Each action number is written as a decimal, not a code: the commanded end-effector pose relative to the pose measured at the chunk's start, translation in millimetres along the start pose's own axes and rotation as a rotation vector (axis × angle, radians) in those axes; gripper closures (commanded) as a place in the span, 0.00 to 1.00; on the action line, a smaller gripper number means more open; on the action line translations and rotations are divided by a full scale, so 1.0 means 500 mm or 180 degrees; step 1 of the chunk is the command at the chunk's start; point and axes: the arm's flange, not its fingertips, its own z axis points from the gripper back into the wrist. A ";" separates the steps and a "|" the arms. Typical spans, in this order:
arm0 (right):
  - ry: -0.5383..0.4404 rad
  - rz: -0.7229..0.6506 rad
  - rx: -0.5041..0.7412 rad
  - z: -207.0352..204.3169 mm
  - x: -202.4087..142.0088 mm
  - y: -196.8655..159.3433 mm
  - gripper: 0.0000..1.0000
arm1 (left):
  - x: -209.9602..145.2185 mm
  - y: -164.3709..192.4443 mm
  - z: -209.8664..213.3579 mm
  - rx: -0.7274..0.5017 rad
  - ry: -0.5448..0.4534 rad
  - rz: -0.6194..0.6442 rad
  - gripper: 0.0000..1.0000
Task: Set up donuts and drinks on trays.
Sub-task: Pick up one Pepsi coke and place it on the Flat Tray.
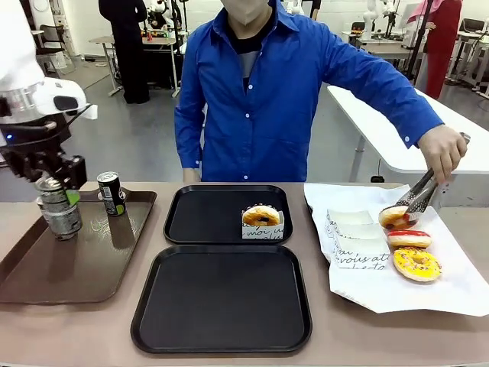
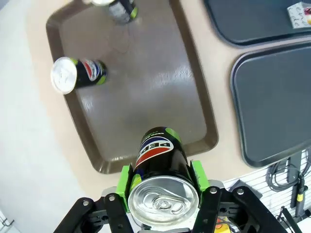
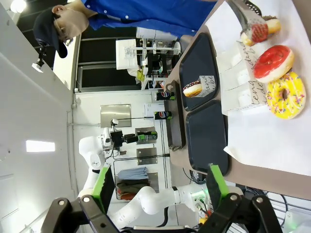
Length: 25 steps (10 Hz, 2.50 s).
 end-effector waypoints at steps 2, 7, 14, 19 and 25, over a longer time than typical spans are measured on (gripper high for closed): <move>0.0013 0.0011 0.0054 0.001 0.001 -0.001 0.00 | 0.174 -0.068 0.024 -0.0195 -0.0163 -0.0156 0.41; 0.0013 0.0011 0.0054 0.001 0.001 -0.001 0.00 | 0.382 -0.229 -0.075 -0.0837 -0.0532 -0.0521 0.41; 0.0013 0.0011 0.0054 0.001 0.001 -0.001 0.00 | 0.344 -0.199 -0.138 -0.1011 -0.0112 -0.0582 0.41; 0.0013 0.0011 0.0054 0.001 0.001 -0.001 0.00 | 0.216 -0.170 -0.046 -0.0884 -0.0266 -0.0841 0.41; 0.0013 0.0011 0.0054 0.001 0.001 -0.001 0.00 | 0.122 -0.112 -0.003 -0.0671 -0.0366 -0.0611 0.41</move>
